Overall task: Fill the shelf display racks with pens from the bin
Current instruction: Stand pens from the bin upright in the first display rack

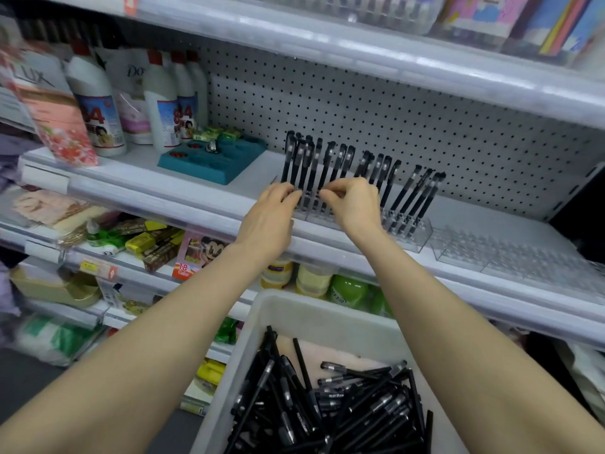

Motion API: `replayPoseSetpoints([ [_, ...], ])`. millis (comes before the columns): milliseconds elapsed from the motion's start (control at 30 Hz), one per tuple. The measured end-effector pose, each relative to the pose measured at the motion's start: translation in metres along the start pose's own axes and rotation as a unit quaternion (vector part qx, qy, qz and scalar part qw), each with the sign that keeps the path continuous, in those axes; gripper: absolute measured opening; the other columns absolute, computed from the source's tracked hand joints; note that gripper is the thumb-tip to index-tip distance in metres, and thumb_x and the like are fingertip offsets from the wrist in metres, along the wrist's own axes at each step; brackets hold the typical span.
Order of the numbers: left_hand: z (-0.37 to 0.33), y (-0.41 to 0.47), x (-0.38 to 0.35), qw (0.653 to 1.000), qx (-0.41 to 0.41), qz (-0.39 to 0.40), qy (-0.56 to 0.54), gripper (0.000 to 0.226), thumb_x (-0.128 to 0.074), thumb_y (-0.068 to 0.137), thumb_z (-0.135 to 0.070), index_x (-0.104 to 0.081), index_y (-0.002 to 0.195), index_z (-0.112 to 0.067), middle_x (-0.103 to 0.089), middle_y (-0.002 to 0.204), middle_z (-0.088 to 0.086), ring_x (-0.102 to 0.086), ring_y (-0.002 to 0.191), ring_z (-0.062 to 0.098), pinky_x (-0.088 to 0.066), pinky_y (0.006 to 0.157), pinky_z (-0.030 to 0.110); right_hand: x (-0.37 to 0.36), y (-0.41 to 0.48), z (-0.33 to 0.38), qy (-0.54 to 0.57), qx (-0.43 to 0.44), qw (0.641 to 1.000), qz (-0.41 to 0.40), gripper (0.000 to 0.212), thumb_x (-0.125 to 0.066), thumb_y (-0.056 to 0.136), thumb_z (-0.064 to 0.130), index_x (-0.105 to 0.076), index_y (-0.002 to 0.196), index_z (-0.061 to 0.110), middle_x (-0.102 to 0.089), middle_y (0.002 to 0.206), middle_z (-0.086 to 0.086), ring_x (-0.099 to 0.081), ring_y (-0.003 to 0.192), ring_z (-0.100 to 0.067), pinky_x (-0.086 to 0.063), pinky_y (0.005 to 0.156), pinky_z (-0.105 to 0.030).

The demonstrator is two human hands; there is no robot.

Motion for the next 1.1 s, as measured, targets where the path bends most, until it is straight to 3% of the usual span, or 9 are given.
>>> replayPoseSetpoints([
  [100,-0.018,-0.023,0.0,0.999,-0.014,-0.023,-0.026,0.055,-0.058,0.087,0.001,-0.049,0.14,-0.01,-0.043,0.143,0.01,-0.036,0.134,0.028,-0.039,0.105,0.041,0.014,-0.032,-0.012,0.007,0.0,1.0,0.005,0.014,-0.065,0.092,0.019,-0.078,0.094,0.014,-0.071,0.082,0.005,-0.066,0.079,-0.012,-0.053,0.081,-0.029],
  [233,-0.044,-0.064,-0.02,0.997,-0.047,0.011,-0.063,0.037,-0.059,0.085,-0.007,-0.064,0.121,-0.013,-0.058,0.118,0.007,-0.05,0.111,0.029,-0.048,0.089,0.044,0.018,-0.088,-0.043,0.01,-0.026,0.999,0.036,0.011,-0.068,0.086,0.017,-0.078,0.084,0.015,-0.074,0.077,0.002,-0.067,0.075,-0.017,-0.053,0.076,-0.035],
  [333,-0.05,-0.092,-0.045,0.996,-0.06,0.045,-0.054,0.029,-0.061,0.086,-0.017,-0.067,0.114,-0.014,-0.061,0.112,0.008,-0.055,0.104,0.032,-0.05,0.086,0.043,0.015,-0.13,-0.07,-0.02,-0.079,0.991,0.104,0.011,-0.07,0.084,0.02,-0.078,0.079,0.016,-0.074,0.075,0.0,-0.066,0.073,-0.016,-0.053,0.073,-0.033],
  [433,-0.047,-0.11,-0.064,0.995,-0.036,0.083,-0.05,0.032,-0.051,0.095,-0.029,-0.064,0.123,-0.021,-0.06,0.117,0.004,-0.052,0.11,0.03,-0.047,0.09,0.044,0.006,-0.164,-0.092,-0.051,-0.13,0.967,0.212,0.009,-0.07,0.081,0.015,-0.076,0.075,0.015,-0.072,0.072,0.002,-0.066,0.07,-0.016,-0.054,0.071,-0.027],
  [600,-0.042,-0.12,-0.074,0.995,-0.008,0.093,-0.018,0.033,-0.048,0.099,-0.031,-0.058,0.13,-0.029,-0.061,0.116,-0.001,-0.05,0.11,0.026,-0.039,0.094,0.038,-0.019,-0.194,-0.118,-0.129,-0.131,0.938,0.295,0.018,-0.074,0.081,0.016,-0.076,0.099,0.018,-0.072,0.098,0.0,-0.066,0.094,-0.019,-0.051,0.085,-0.027],
  [667,-0.043,-0.119,-0.074,0.996,-0.007,0.092,-0.018,0.032,-0.049,0.098,-0.031,-0.059,0.129,-0.028,-0.062,0.113,-0.001,-0.05,0.108,0.025,-0.039,0.093,0.038,-0.027,-0.198,-0.126,-0.157,-0.126,0.925,0.321,0.02,-0.075,0.08,0.017,-0.075,0.099,0.02,-0.072,0.102,-0.004,-0.066,0.097,-0.023,-0.052,0.086,-0.031],
  [800,-0.044,-0.12,-0.073,0.996,-0.002,0.092,-0.017,0.033,-0.048,0.099,-0.032,-0.058,0.13,-0.028,-0.061,0.112,-0.001,-0.049,0.108,0.024,-0.037,0.093,0.037,-0.03,-0.2,-0.132,-0.162,-0.115,0.922,0.332,0.015,-0.076,0.078,0.02,-0.073,0.093,0.021,-0.07,0.096,0.0,-0.064,0.092,-0.021,-0.048,0.079,-0.026],
  [967,-0.046,-0.121,-0.068,0.993,0.005,0.115,-0.01,0.037,-0.048,0.099,-0.025,-0.053,0.136,-0.028,-0.059,0.117,0.001,-0.046,0.112,0.026,-0.036,0.093,0.036,-0.013,-0.191,-0.124,-0.09,-0.097,0.95,0.283,0.01,-0.074,0.082,0.026,-0.066,0.076,0.026,-0.065,0.078,0.006,-0.06,0.077,-0.016,-0.045,0.069,-0.026],
  [1100,-0.046,-0.109,-0.063,0.985,-0.013,0.174,-0.002,0.047,-0.05,0.095,-0.01,-0.052,0.138,-0.028,-0.054,0.121,0.003,-0.047,0.116,0.027,-0.042,0.091,0.036,0.017,-0.167,-0.101,-0.014,-0.092,0.956,0.28,0.009,-0.069,0.089,0.025,-0.071,0.088,0.017,-0.071,0.08,-0.005,-0.063,0.067,-0.016,-0.055,0.061,-0.029],
])
Point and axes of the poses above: each hand's wrist, its own y-axis towards the middle knuckle, its own x-axis out of the back of the hand, z = x × y, the point moved 3 cm from there along y, towards the middle knuckle
